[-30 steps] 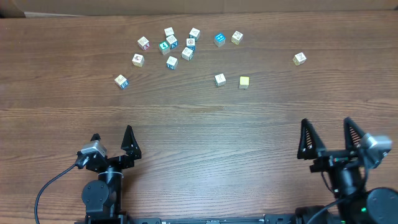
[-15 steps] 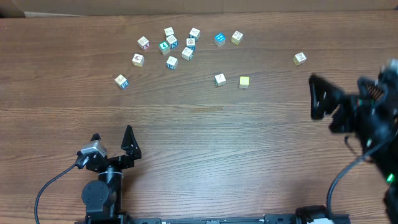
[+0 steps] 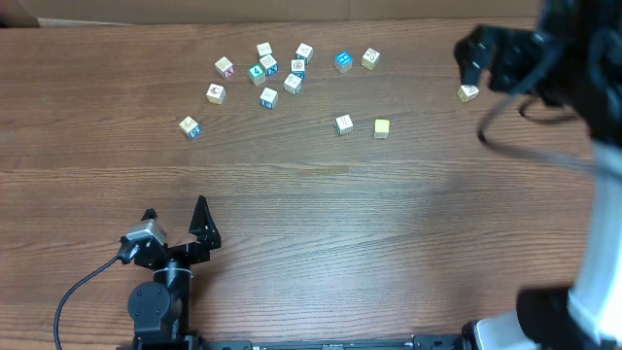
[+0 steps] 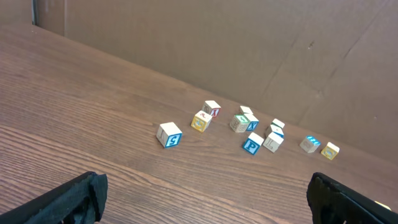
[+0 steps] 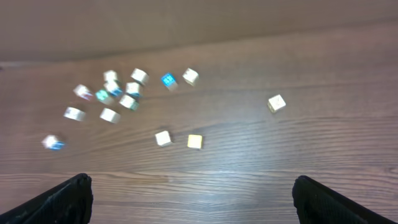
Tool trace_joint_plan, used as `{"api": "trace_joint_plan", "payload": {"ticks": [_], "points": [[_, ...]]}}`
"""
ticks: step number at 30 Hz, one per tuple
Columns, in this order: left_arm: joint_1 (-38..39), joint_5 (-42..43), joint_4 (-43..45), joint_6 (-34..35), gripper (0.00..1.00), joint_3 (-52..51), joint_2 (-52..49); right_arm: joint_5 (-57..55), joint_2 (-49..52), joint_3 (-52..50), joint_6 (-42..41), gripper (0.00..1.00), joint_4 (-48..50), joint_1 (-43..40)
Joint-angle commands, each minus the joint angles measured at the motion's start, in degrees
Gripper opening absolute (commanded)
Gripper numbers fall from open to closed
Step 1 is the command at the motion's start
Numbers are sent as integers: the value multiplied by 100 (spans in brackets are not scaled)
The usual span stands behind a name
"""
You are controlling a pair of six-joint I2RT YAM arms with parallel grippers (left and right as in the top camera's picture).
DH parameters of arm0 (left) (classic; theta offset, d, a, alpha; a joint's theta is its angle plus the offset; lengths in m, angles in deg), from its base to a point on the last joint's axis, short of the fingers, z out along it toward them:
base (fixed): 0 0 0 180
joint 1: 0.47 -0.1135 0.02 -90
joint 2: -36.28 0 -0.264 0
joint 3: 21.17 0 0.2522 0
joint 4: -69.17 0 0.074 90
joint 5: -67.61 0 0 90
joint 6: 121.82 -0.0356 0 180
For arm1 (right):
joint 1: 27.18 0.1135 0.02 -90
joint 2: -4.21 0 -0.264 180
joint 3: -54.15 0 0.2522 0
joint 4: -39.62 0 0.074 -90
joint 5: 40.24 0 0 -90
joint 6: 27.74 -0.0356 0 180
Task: Form a tower
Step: 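Reach the right gripper to the white X block at far right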
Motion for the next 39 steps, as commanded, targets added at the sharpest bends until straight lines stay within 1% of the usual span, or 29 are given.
{"api": "trace_joint_plan", "payload": {"ticks": [1,4,10,12,14,16,18,19,20,25,27,29,31,34,39], "points": [[17,28,11,37,100,-20,44,-177,645,162,103,100,-26,-227],[17,28,11,37,100,-20,44,-179,1246,162,105,100,157,-540],[17,28,11,37,99,-20,44,-175,2199,146,437,100,1049,-957],[17,28,11,37,100,-20,44,-103,2444,140,765,100,1241,-1010],[17,28,11,37,100,-20,44,-63,2645,140,1147,97,1331,-1014],[17,28,11,37,100,-20,44,-66,2820,140,1569,86,1355,-1014],[17,28,11,37,100,-20,44,-63,2992,140,1928,66,1357,-1014],[17,28,11,37,99,-20,44,-66,3073,140,2041,60,1370,-1014],[17,28,11,37,99,-20,44,-68,3154,140,2076,56,1403,-1014],[17,28,11,37,100,-20,44,-72,3512,129,2083,57,1641,-1036],[17,28,11,37,100,-20,44,-72,3633,105,2225,59,1757,-1036],[17,28,11,37,100,-20,46,-94,3742,101,2391,63,1845,-1040],[17,28,11,37,100,-20,44,-98,3823,61,2518,64,1943,-1043],[17,28,11,37,99,-20,44,-129,3882,-125,2529,67,2221,-1056],[17,28,11,37,100,-20,44,-157,3928,-503,2680,67,2601,-1121]]}}
